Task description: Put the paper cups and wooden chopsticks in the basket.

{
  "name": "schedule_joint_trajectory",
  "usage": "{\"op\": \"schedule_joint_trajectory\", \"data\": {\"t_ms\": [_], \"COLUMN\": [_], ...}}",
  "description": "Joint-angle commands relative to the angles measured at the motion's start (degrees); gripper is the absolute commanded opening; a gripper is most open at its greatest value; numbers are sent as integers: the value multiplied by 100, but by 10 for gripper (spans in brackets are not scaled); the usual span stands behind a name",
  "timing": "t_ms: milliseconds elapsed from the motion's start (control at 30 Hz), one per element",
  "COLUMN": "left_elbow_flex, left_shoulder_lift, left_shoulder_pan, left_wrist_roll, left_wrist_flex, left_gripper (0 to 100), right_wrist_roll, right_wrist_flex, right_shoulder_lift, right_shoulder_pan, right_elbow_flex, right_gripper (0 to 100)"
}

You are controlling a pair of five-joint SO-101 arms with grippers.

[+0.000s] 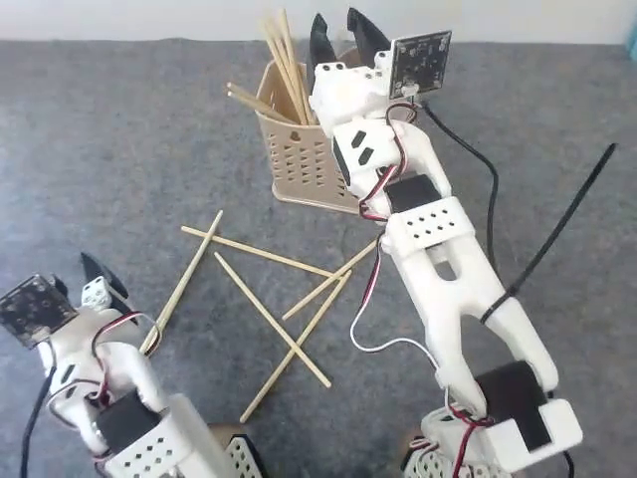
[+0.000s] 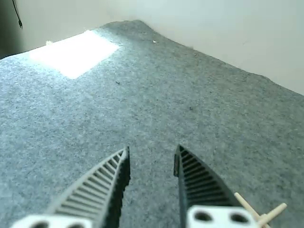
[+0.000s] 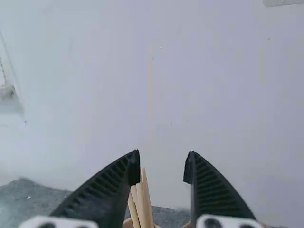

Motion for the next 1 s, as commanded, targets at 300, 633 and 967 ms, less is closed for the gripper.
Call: {"op": "schedule_joint_trajectory", "data": {"t_ms": [300,633,967], "left_elbow_flex": [13,-4,-681], "left_shoulder_lift": [26,26,1829], "left_shoulder_pan": [677,1046,1081], "left_wrist_roll": [-35,-448,-536], "left_wrist_flex": [237,554,255], "left_gripper": [144,145,145], "right_wrist_roll": [62,-1090,-1099], "right_wrist_flex": [3925,6387,8734], "right_shoulder_lift": [-2615,-4365,-5156], "right_shoulder_pan": [-356,171,251], "right_elbow_flex": [-343,-352,-352], "right_gripper": [163,162,162]}}
